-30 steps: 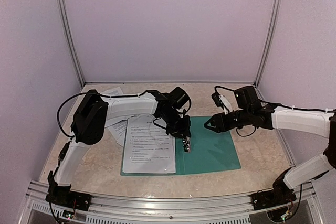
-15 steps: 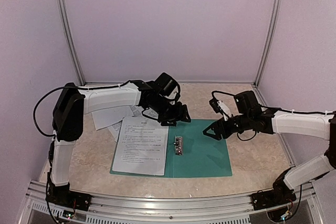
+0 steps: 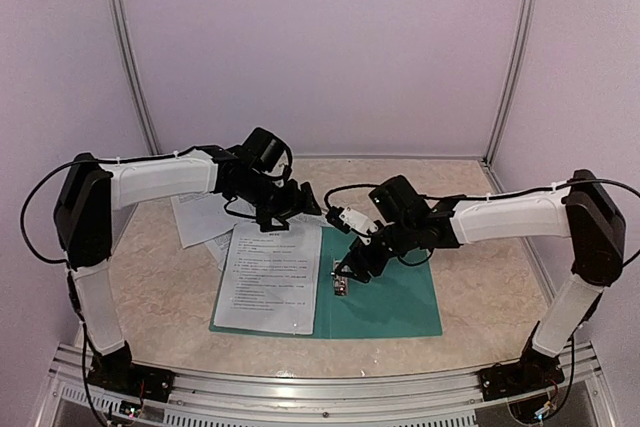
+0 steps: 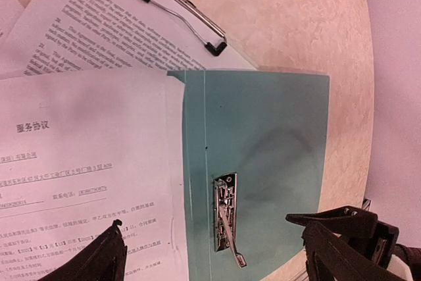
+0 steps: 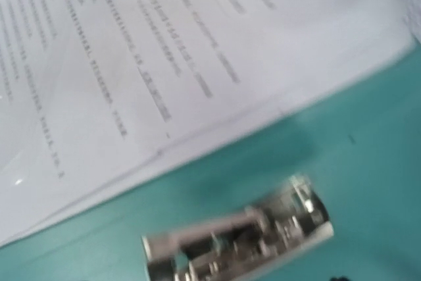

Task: Put the files into the folder
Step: Open the spring clip on the folder at the center of the board.

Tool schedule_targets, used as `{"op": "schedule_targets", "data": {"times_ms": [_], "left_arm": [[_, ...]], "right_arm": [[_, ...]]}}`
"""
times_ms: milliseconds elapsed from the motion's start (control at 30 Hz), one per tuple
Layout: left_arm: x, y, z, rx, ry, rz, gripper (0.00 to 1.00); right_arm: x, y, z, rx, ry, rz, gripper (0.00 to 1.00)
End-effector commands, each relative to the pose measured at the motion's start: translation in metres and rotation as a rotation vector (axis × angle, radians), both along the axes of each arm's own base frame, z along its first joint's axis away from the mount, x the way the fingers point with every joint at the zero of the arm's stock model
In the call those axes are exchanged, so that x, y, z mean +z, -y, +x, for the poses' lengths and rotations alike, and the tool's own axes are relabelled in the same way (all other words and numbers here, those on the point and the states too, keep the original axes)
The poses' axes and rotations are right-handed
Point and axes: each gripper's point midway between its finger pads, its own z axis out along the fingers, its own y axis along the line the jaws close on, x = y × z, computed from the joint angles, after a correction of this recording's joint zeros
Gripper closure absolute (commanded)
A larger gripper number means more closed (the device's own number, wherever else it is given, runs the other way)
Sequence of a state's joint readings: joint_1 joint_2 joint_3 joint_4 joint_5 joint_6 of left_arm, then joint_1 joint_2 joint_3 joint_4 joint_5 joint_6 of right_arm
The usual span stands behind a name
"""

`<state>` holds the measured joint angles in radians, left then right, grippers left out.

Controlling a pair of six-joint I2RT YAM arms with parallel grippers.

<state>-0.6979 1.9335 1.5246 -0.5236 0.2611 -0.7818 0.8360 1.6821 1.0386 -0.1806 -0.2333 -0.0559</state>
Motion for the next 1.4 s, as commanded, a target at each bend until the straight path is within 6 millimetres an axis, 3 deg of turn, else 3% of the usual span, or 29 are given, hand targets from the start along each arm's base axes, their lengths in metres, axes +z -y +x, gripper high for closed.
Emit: {"op": "schedule_targets", "data": {"times_ms": [0,167,500,667,1000,1367], "left_arm": [[0.021,-0.032,0.007,0.084,0.026,-0.019,0.09],[0.026,-0.051,0.007,0.112,0.026,-0.029,0.07],[0.023,-0.052,0.004,0.102,0.015,-0.041,0.07],[0.019,-0.052,0.004,0.095,0.007,-0.039,0.08],[0.016,-0.052,0.002,0.083,0.003,-0.035,0.08],[0.013,-0.056,-0.002,0.068,0.010,-0.016,0.08]], "right_arm": [[-0.017,-0.020,-0.007,0.111,0.060,-0.117,0.25],[-0.036,-0.031,-0.001,0.130,0.070,-0.185,0.33],[-0.036,-0.036,0.003,0.153,0.071,-0.210,0.75],[-0.031,-0.034,0.010,0.132,0.086,-0.213,0.80],[-0.017,-0.027,0.045,0.064,0.113,-0.193,0.76],[-0.024,-0.006,0.100,-0.056,0.123,-0.197,0.54]]}}
